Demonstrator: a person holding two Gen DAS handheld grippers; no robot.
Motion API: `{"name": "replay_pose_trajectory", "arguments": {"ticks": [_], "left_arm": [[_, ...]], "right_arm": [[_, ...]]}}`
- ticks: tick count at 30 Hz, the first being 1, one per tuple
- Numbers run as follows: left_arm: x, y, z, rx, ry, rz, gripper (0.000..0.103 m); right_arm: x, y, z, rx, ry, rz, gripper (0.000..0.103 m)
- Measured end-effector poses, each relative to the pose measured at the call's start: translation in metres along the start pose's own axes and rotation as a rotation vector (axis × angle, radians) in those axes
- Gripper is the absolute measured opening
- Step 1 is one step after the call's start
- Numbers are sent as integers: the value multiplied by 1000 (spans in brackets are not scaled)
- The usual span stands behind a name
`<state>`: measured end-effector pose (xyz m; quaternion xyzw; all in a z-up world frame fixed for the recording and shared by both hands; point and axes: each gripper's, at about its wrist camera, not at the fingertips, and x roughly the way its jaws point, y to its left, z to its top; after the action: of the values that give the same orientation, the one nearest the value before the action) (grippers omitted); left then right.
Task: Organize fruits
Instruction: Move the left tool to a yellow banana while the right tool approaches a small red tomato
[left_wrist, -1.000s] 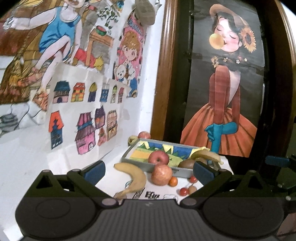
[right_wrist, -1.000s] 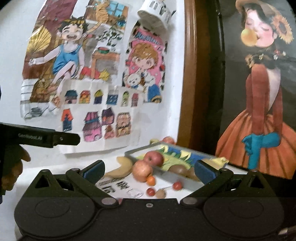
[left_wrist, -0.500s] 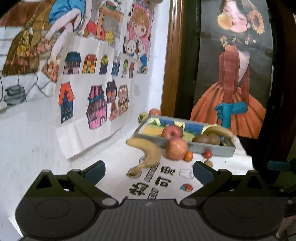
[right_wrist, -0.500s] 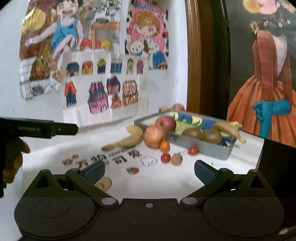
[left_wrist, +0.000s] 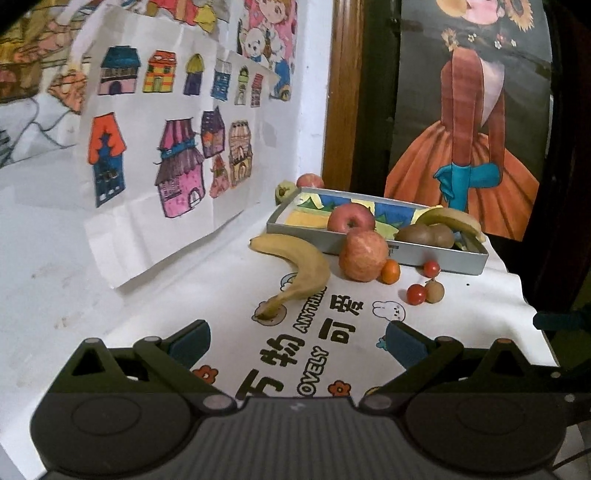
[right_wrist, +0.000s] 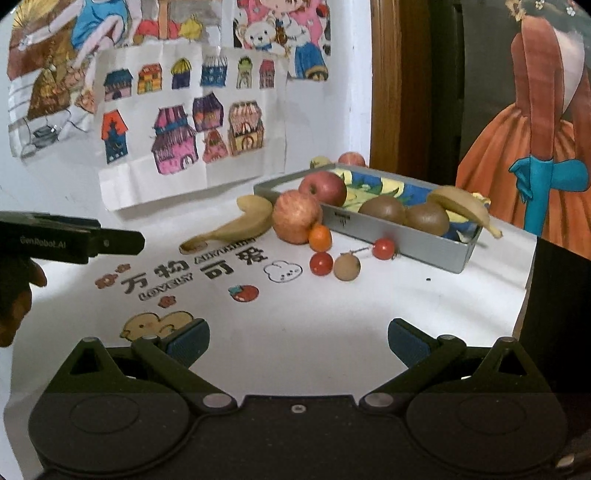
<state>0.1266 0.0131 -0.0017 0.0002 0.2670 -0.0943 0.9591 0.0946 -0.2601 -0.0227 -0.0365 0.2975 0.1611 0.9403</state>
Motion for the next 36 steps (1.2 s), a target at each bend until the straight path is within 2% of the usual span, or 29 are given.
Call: {"name": "replay_pose_trajectory", "arguments": {"ticks": [13, 19, 21, 25, 36], "left_arm": [[42, -5, 16, 34, 32, -14, 103], [63, -1, 24, 40, 34, -9, 103], [72, 0, 27, 46, 37, -8, 103], [88, 1, 33, 57, 43, -12, 103], [131, -7, 41, 96, 74, -59, 103]], "right_arm": [[32, -17, 9, 9, 26, 3, 102], [50, -27, 23, 65, 44, 161, 102], [61, -29, 29, 70, 61, 205, 100], [83, -30, 39, 66, 95, 229, 89], [118, -33, 53, 65, 134, 209, 79]]}}
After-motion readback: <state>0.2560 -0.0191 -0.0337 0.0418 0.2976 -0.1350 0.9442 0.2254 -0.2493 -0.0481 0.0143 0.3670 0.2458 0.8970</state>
